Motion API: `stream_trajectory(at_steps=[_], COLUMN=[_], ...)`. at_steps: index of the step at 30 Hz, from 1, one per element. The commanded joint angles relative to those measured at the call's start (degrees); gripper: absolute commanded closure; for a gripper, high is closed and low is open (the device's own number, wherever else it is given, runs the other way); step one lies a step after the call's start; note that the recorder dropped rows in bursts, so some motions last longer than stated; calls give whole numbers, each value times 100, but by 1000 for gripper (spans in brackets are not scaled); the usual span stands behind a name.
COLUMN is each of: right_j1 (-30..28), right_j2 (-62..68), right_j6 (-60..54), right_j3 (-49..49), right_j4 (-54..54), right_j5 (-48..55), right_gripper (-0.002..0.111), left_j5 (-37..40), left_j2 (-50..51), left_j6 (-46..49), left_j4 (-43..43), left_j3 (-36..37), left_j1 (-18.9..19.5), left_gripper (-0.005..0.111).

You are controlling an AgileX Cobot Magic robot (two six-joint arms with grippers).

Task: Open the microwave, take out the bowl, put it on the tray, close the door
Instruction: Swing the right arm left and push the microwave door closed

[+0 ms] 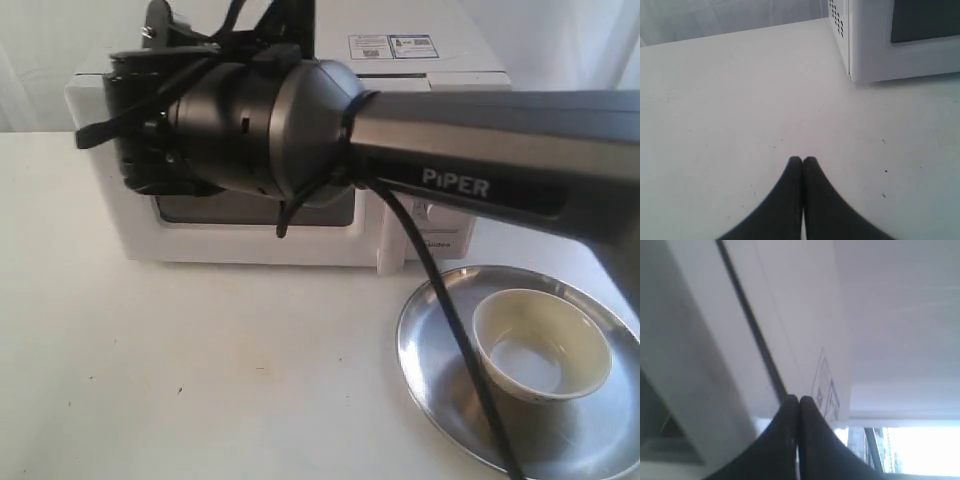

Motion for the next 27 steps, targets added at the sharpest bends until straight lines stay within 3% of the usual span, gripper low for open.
stream_trajectory(at_steps=[1, 12, 16, 20, 23, 27], right_j1=[233, 390, 732, 701, 404, -431], right_j2=[-473, -607, -593, -323, -74, 429], right_j6=[350, -37, -139, -293, -281, -116], right_j3=[14, 294, 339, 348, 443, 536], right_j4=[-259, 1819, 1754, 1206, 755, -198], right_j5=[19, 35, 29, 35, 35, 35], right_gripper=[108, 108, 108, 108, 108, 108], left_j5=[-11, -11, -11, -11, -11, -11], left_j2=[-12, -12, -12, -12, -12, -12], left_j6=[-34, -34, -34, -34, -34, -34], left_j4=[-20, -20, -20, -20, -20, -20], left_j3=[19, 19, 19, 19, 19, 19], left_j1=[-5, -5, -5, -5, -5, -5], left_gripper=[107, 107, 107, 107, 107, 107])
